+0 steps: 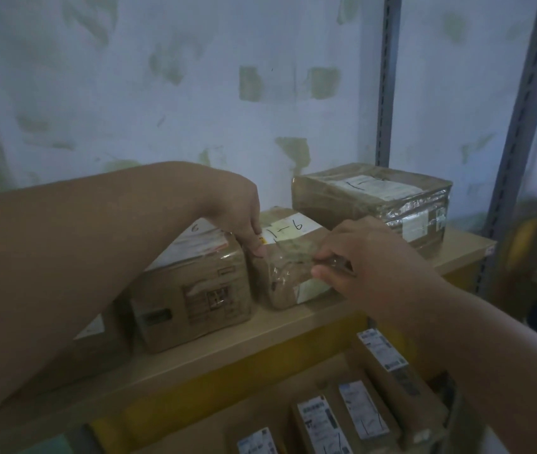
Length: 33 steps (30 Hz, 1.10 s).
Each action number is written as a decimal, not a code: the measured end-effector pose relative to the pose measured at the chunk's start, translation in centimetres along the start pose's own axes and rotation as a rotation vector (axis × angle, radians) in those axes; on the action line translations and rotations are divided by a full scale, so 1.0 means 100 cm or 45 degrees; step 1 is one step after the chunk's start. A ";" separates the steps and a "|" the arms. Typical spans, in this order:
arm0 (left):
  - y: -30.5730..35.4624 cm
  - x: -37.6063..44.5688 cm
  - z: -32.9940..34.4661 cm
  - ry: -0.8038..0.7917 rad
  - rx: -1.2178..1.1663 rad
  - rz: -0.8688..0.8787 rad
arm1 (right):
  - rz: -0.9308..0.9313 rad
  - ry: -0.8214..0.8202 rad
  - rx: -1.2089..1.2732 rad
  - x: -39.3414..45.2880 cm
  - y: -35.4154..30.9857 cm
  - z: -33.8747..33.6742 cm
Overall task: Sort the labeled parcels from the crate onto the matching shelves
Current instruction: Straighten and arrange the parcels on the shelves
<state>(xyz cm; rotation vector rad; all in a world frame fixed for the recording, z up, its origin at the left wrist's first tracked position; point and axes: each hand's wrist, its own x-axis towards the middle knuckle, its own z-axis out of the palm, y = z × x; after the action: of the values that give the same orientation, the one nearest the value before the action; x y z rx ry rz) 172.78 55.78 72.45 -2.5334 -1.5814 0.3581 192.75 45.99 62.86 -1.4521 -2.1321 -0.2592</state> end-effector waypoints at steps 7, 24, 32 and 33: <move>0.003 -0.005 -0.006 -0.019 0.040 0.041 | 0.037 0.004 -0.026 -0.002 -0.001 -0.001; 0.054 0.083 -0.048 0.063 0.041 0.005 | 0.405 0.035 0.149 0.015 0.158 -0.060; 0.058 0.103 -0.049 0.066 -0.188 -0.043 | 0.371 0.229 0.262 0.015 0.179 -0.043; 0.058 0.105 -0.049 0.075 -0.210 -0.054 | 0.370 0.235 0.250 0.015 0.178 -0.044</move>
<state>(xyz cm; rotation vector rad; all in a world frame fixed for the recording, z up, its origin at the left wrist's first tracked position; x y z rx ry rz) 183.57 62.64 74.42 -2.5976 -1.7055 0.1525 209.93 52.37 64.78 -1.5332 -1.7231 -0.0692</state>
